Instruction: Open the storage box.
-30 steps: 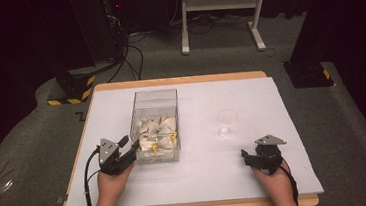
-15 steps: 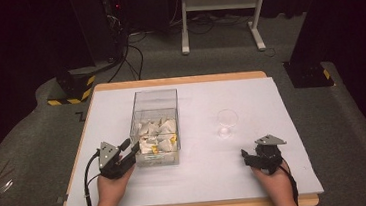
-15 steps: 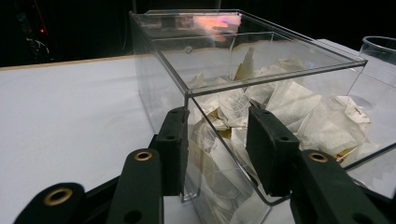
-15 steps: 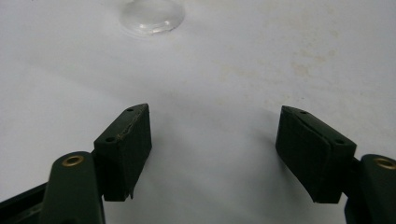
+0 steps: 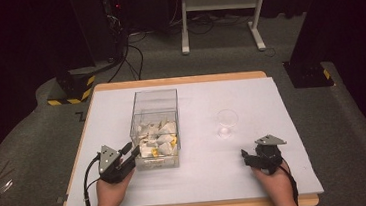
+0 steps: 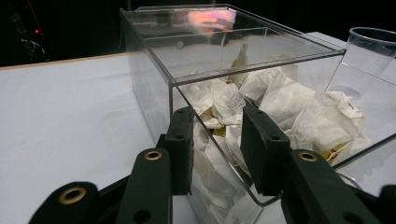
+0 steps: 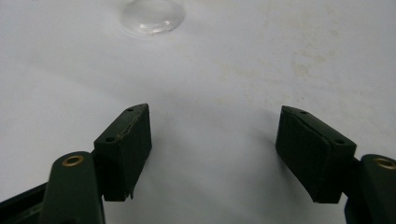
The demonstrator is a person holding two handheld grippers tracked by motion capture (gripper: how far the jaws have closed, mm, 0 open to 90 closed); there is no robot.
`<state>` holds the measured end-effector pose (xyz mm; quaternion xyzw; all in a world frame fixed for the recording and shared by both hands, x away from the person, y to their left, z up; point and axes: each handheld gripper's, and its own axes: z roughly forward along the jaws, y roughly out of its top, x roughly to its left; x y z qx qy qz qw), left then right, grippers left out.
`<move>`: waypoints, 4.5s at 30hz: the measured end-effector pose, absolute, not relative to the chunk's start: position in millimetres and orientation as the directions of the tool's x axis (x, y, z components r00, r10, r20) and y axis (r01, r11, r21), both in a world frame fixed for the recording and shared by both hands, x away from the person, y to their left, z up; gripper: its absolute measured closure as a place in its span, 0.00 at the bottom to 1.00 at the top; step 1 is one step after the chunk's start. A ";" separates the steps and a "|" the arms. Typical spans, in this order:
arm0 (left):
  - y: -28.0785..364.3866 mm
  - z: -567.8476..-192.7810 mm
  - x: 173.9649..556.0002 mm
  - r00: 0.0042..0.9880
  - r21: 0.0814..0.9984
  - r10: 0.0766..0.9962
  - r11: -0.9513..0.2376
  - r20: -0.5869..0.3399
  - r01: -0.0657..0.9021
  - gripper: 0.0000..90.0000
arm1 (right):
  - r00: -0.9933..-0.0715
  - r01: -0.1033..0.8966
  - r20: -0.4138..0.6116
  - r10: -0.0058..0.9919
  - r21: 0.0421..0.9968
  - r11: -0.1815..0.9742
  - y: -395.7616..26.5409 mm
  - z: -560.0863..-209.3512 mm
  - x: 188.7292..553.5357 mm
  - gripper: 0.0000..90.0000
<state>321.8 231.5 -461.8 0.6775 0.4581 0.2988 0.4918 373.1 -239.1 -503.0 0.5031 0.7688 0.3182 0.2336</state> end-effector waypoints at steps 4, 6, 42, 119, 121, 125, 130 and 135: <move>232.6 -461.6 318.6 0.403 0.939 0.914 -0.101 -0.043 0.330 0.75 | -0.384 0.625 -0.039 0.922 0.724 0.291 -239.0 -503.0 373.1 0.29; 232.5 -461.6 318.0 0.403 0.938 0.914 -0.103 -0.042 0.330 0.76 | -0.385 0.625 -0.039 0.922 0.725 0.291 -239.1 -503.1 373.1 0.29; 231.3 -461.3 288.0 0.381 0.922 0.924 -0.122 -0.030 0.368 0.81 | -0.390 0.621 -0.042 0.920 0.726 0.296 -239.2 -503.1 372.9 0.30; 283.6 -505.0 326.7 0.337 0.830 0.940 -0.222 0.044 0.511 0.47 | -0.523 0.519 -0.026 0.852 0.783 0.343 -210.1 -482.4 361.4 0.41; 284.4 -504.9 326.9 0.339 0.831 0.940 -0.217 0.037 0.513 0.47 | -0.529 0.511 -0.033 0.848 0.785 0.349 -208.5 -480.8 361.9 0.42; 284.8 -504.8 326.9 0.347 0.831 0.937 -0.217 0.031 0.511 0.46 | -0.544 0.494 -0.041 0.838 0.792 0.359 -202.5 -473.2 362.4 0.42; 284.3 -505.0 326.9 0.354 0.831 0.935 -0.222 0.032 0.511 0.46 | -0.570 0.465 -0.029 0.821 0.812 0.352 -190.3 -462.9 361.4 0.42; 283.5 -505.1 326.7 0.357 0.831 0.934 -0.227 0.037 0.507 0.46 | -0.593 0.445 -0.028 0.804 0.822 0.356 -177.1 -455.9 360.8 0.43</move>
